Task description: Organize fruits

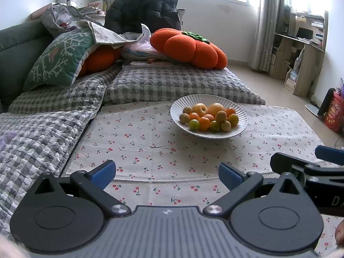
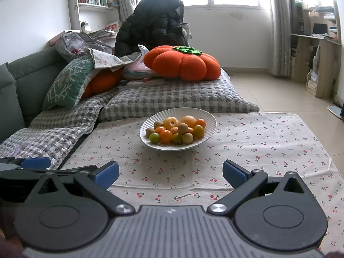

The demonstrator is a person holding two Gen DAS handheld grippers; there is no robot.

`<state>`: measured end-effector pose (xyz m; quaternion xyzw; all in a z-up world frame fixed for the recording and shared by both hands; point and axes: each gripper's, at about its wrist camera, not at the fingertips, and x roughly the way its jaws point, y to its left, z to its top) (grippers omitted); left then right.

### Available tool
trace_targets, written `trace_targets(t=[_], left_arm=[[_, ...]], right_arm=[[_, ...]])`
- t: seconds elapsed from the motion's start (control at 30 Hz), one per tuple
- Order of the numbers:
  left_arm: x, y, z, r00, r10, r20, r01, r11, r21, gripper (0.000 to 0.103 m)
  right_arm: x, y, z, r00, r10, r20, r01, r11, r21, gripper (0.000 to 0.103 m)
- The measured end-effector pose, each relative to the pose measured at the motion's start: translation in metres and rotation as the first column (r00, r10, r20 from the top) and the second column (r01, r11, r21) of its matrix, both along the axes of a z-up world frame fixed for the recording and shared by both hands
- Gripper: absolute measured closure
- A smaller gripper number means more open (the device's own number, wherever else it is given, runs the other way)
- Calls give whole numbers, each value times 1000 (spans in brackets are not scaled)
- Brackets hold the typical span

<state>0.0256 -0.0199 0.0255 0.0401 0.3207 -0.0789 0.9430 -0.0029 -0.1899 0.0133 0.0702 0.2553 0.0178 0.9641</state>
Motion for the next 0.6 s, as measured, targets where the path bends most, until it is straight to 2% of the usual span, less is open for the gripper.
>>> trace_targets(t=[0.6], left_arm=[[-2, -1, 0, 1000, -2, 15, 2, 1000, -1, 9]], right_arm=[[0, -2, 1, 1000, 4, -1, -4, 1000, 10, 0]])
